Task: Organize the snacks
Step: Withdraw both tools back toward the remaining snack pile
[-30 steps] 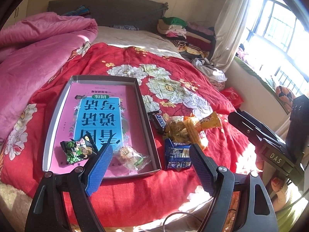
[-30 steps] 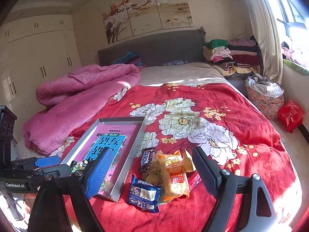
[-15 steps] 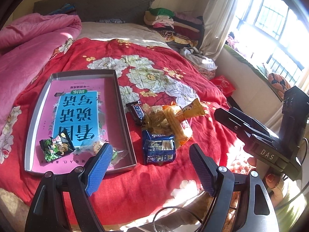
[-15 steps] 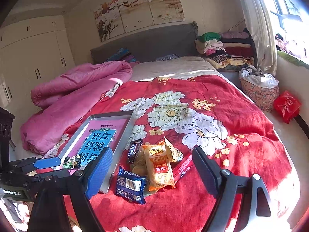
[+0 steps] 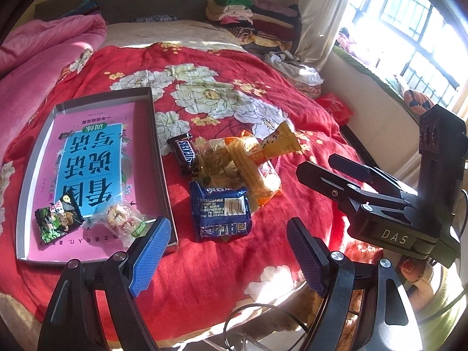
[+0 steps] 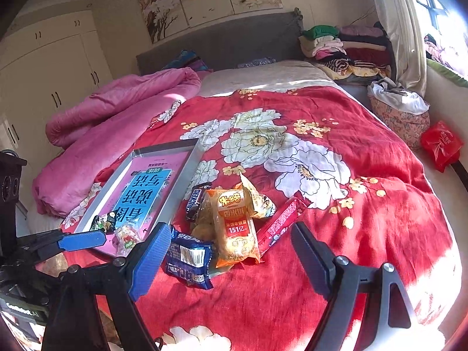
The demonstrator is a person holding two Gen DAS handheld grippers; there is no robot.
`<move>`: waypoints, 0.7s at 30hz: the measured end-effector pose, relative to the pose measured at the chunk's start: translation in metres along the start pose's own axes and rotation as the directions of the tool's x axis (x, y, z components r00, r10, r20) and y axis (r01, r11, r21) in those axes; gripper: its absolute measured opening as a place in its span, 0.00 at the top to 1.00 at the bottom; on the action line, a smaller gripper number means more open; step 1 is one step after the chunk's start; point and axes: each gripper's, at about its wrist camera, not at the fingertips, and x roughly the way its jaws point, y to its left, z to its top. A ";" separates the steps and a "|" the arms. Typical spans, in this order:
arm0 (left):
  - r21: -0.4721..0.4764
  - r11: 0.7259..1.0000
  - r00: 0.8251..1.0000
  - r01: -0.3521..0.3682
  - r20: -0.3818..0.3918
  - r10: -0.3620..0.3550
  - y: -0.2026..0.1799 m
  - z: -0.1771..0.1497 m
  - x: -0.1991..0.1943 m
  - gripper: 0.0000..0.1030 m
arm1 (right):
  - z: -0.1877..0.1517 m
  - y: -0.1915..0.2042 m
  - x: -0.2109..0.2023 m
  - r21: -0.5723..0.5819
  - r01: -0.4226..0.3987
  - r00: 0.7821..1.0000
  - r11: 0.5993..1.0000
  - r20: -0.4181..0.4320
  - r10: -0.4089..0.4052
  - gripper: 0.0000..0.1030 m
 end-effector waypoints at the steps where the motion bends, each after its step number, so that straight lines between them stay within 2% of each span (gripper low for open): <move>1: -0.001 1.000 1.000 0.002 -0.004 -0.002 -0.001 0.000 0.002 0.20 | 0.000 -0.001 0.001 0.001 -0.005 1.000 1.000 -0.003 0.005 0.19; 8: -0.023 1.000 0.999 -0.003 -0.053 0.002 -0.001 0.002 0.020 0.20 | -0.001 -0.009 0.007 -0.011 -0.009 1.000 1.000 -0.022 0.009 0.19; 17: -0.035 0.999 0.991 -0.039 -0.133 0.034 0.001 0.002 0.050 0.20 | 0.000 -0.039 0.013 0.080 -0.052 0.997 0.995 -0.048 0.056 0.19; 21: -0.037 0.998 0.988 -0.041 -0.152 0.035 -0.001 0.004 0.057 0.20 | 0.000 -0.040 0.016 0.081 -0.068 0.996 0.994 -0.055 0.073 0.19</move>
